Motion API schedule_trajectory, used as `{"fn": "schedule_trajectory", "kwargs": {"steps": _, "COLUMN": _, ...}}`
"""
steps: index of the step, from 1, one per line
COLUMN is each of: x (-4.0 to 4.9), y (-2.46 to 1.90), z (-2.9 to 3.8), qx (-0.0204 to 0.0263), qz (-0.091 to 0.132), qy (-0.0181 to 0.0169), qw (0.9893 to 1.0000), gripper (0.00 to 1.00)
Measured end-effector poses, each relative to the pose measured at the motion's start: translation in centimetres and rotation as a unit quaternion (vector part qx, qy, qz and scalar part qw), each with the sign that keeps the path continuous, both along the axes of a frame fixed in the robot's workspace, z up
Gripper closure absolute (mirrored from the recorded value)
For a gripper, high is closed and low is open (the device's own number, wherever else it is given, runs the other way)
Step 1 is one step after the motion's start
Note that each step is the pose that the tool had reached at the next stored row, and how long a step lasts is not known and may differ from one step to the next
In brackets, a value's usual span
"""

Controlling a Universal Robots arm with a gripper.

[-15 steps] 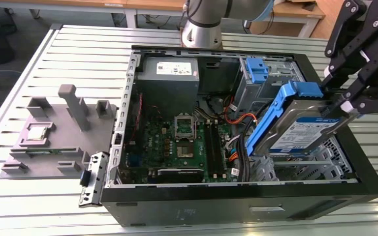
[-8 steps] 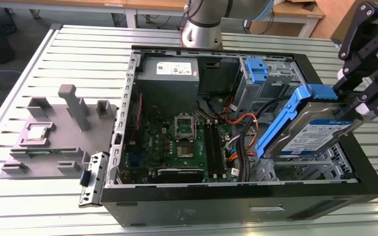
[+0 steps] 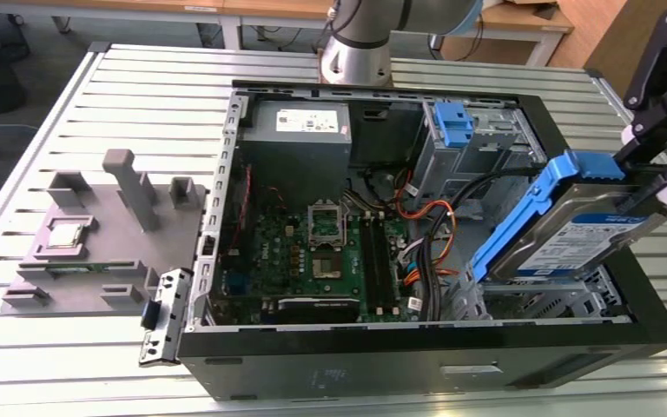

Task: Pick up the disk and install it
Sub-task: 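Insert the disk into the insertion slot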

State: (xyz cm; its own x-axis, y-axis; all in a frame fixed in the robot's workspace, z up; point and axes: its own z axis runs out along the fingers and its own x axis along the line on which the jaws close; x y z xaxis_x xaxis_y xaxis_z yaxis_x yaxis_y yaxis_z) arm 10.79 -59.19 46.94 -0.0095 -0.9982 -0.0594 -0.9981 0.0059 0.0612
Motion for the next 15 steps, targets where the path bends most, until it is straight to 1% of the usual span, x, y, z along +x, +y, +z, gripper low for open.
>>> {"fn": "schedule_trajectory", "kwargs": {"steps": 4, "x": 0.98, "y": 0.0, "z": -0.08, "qx": -0.0009, "qz": 0.0, "qy": 0.0, "qw": 1.0, "gripper": 0.65}}
{"fn": "schedule_trajectory", "kwargs": {"steps": 7, "x": 1.53, "y": 0.0, "z": -0.17, "qx": -0.001, "qz": 0.0, "qy": 0.0, "qw": 1.0, "gripper": 0.65}}
{"fn": "schedule_trajectory", "kwargs": {"steps": 13, "x": 1.68, "y": 0.0, "z": -0.69, "qx": -0.001, "qz": 0.0, "qy": 0.0, "qw": 1.0, "gripper": 0.65}}
{"fn": "schedule_trajectory", "kwargs": {"steps": 15, "x": 1.69, "y": 0.0, "z": -0.74, "qx": -0.0011, "qz": 0.0, "qy": 0.0, "qw": 1.0, "gripper": 0.65}}
